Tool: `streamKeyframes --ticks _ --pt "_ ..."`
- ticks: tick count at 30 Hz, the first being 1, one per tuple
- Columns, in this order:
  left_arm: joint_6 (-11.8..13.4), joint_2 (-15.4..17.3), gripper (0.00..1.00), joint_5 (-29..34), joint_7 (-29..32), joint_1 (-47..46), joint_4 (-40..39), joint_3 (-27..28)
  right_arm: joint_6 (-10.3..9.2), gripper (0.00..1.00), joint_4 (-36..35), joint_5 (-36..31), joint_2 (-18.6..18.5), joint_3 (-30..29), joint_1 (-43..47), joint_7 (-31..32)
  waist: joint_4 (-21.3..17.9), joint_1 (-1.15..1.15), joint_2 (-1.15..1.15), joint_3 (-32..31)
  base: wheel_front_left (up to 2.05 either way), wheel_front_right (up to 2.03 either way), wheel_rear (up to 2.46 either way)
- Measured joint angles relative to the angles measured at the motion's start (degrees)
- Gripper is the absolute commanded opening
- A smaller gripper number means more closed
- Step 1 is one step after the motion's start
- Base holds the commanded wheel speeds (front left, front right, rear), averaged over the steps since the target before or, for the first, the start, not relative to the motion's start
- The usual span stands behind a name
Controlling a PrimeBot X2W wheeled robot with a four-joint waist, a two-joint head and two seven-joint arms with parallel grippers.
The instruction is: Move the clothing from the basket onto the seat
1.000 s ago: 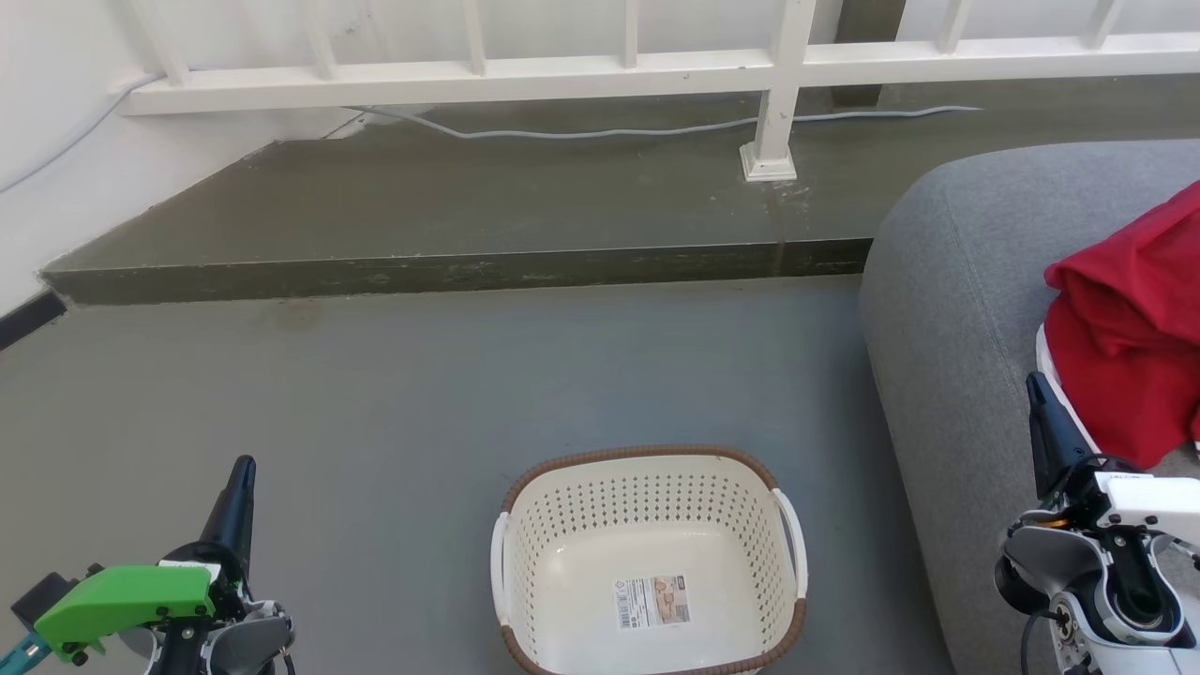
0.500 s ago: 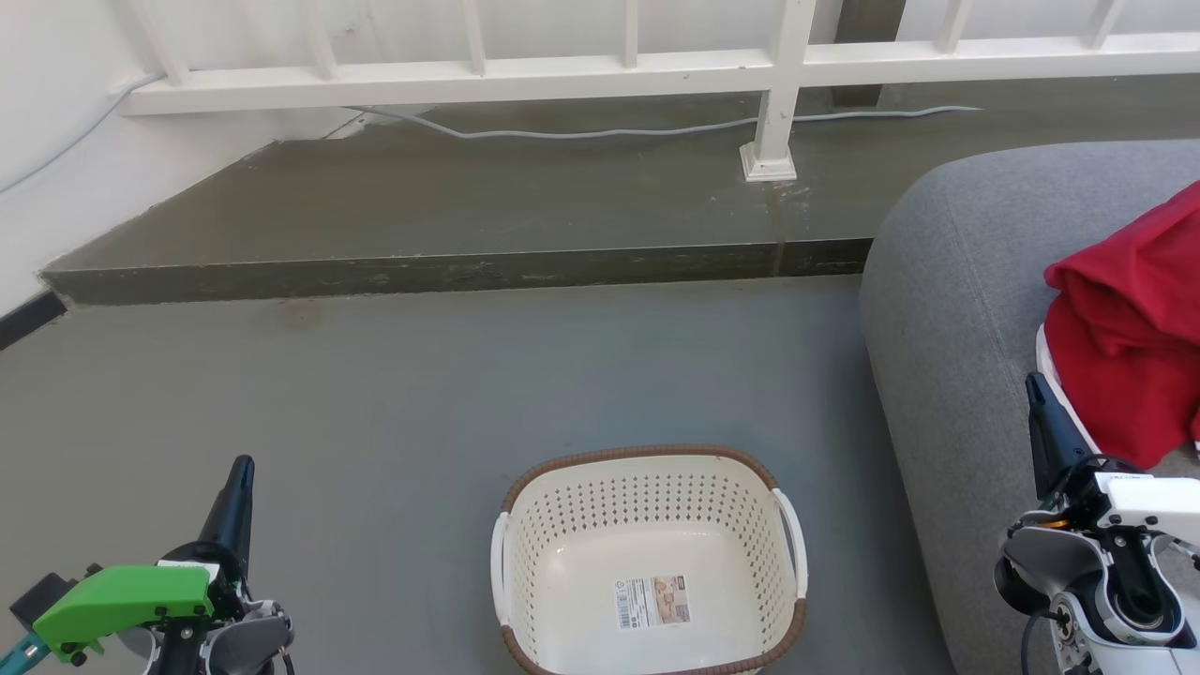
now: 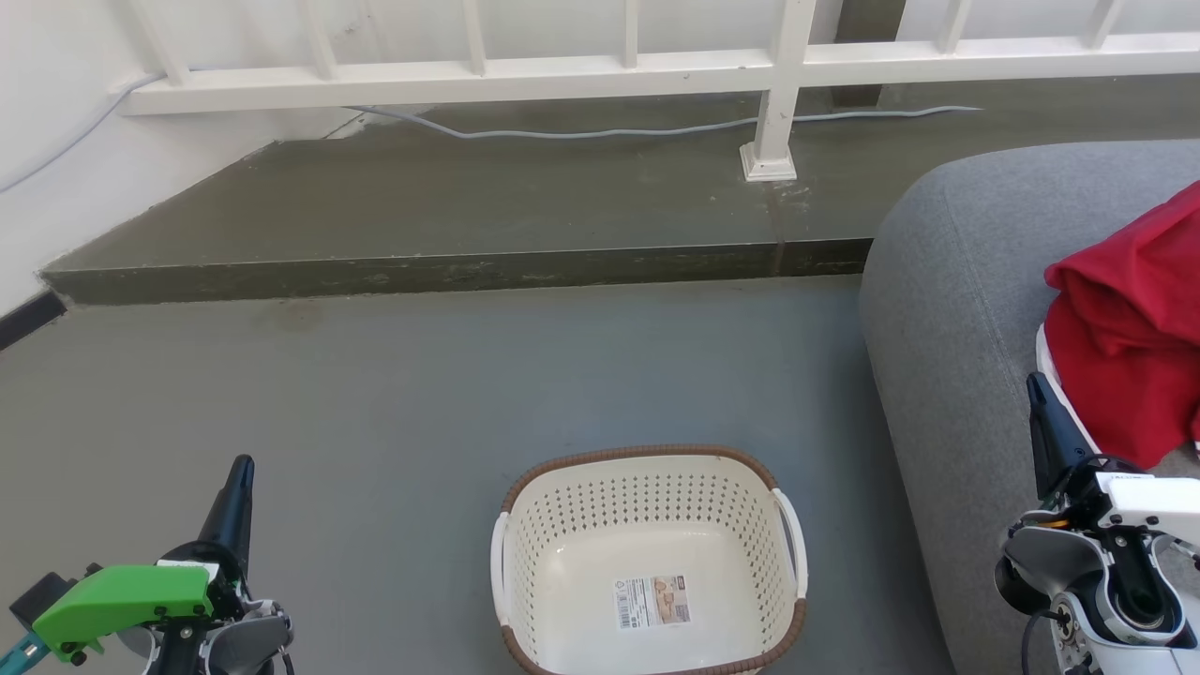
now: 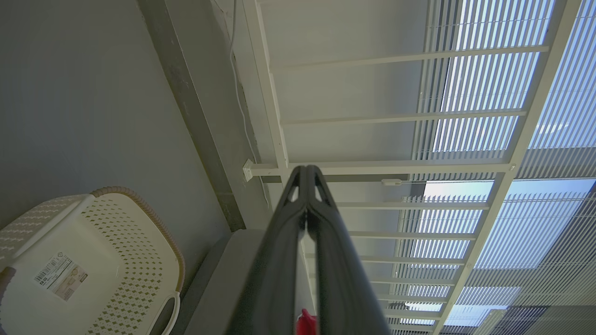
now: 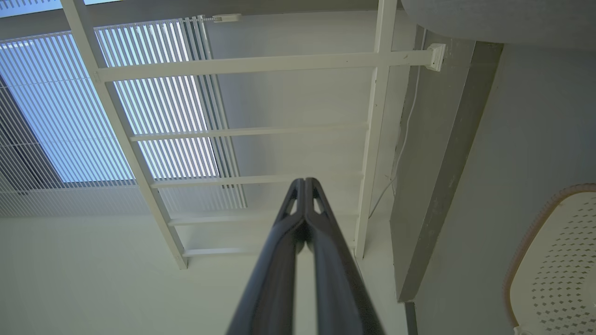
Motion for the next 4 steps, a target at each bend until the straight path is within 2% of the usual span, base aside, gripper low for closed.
streamKeyframes --ticks 4 --pt "0.00 -0.01 0.00 0.00 0.00 -0.01 -0.01 0.03 0.00 0.00 -0.01 0.00 0.01 -0.03 0.00 0.01 0.00 0.00 0.00 0.00 0.00 0.00 0.00"
